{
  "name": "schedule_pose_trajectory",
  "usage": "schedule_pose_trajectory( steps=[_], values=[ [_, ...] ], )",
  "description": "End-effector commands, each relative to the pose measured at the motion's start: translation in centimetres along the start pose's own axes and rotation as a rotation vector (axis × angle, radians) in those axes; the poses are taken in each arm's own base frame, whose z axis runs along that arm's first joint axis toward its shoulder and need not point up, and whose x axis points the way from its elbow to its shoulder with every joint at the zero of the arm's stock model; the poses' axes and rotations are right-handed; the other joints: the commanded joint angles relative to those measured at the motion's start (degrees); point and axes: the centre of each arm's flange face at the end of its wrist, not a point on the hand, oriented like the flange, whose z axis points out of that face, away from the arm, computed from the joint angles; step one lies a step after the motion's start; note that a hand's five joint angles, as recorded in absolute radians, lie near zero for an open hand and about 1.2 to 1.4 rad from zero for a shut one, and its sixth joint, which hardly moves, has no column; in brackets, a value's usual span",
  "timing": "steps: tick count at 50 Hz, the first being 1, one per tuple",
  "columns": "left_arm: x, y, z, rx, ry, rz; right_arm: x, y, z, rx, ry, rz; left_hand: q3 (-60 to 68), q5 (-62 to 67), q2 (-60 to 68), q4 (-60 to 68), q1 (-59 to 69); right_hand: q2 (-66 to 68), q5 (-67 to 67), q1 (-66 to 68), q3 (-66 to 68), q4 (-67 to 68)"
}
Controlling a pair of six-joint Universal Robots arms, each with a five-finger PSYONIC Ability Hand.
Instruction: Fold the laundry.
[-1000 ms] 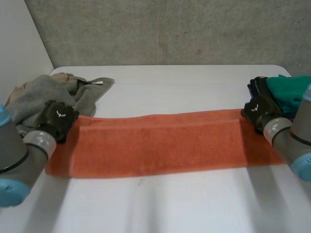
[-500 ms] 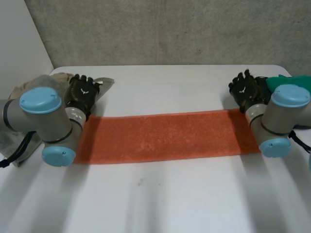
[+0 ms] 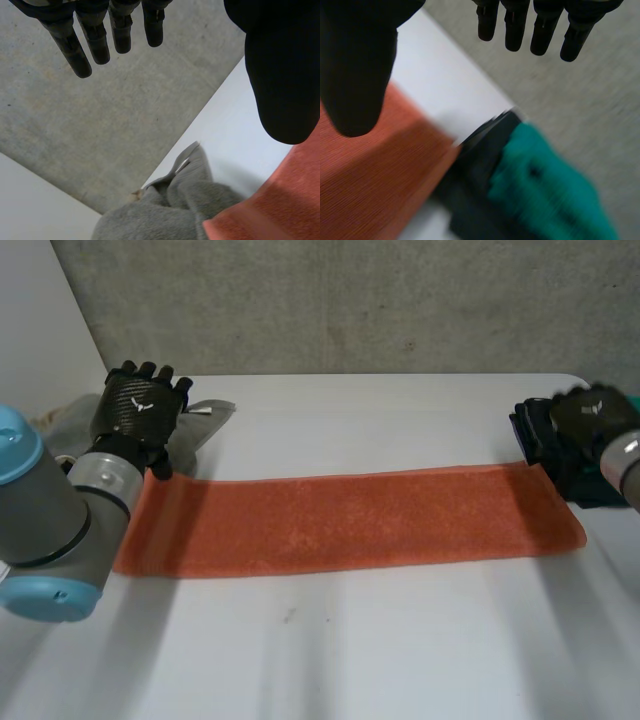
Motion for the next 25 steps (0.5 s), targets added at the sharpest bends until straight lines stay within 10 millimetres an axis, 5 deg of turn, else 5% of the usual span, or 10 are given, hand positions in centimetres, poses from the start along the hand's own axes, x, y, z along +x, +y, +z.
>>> schedule_pose_trajectory(
  steps=[1,19,21,23,25],
  values=[
    [0.5,-0.2,-1.5,0.023,0.069,-0.11,-2.4,4.7,-3.0,-0.218,-0.145,0.048,-2.3,-2.9,-2.1,-1.7,-0.9,20.5,20.2,21.1,20.4,20.7],
    [1.0,0.5,-1.8,0.003,0.089,-0.142,-2.7,10.2,0.4,-0.135,-0.067,0.022,-2.3,-2.9,-2.1,-1.7,-0.9,25.7,25.4,26.3,25.6,25.9],
    [1.2,0.6,-1.9,0.002,0.093,-0.142,-2.8,10.4,0.6,-0.135,-0.068,0.018,-2.3,-2.9,-2.1,-1.7,-0.9,30.9,30.6,31.5,30.8,31.1],
    [1.3,0.6,-1.9,0.002,0.097,-0.142,-2.7,10.4,0.9,-0.125,-0.059,0.011,-2.3,-2.9,-2.1,-1.7,-0.9,65.4,65.1,66.0,65.3,65.6],
    [1.4,0.5,-1.9,0.005,0.096,-0.142,-2.3,10.3,1.0,-0.121,-0.036,0.007,-2.3,-2.9,-2.1,-1.7,-0.9,65.5,65.2,66.1,65.4,65.7]
  ],
)
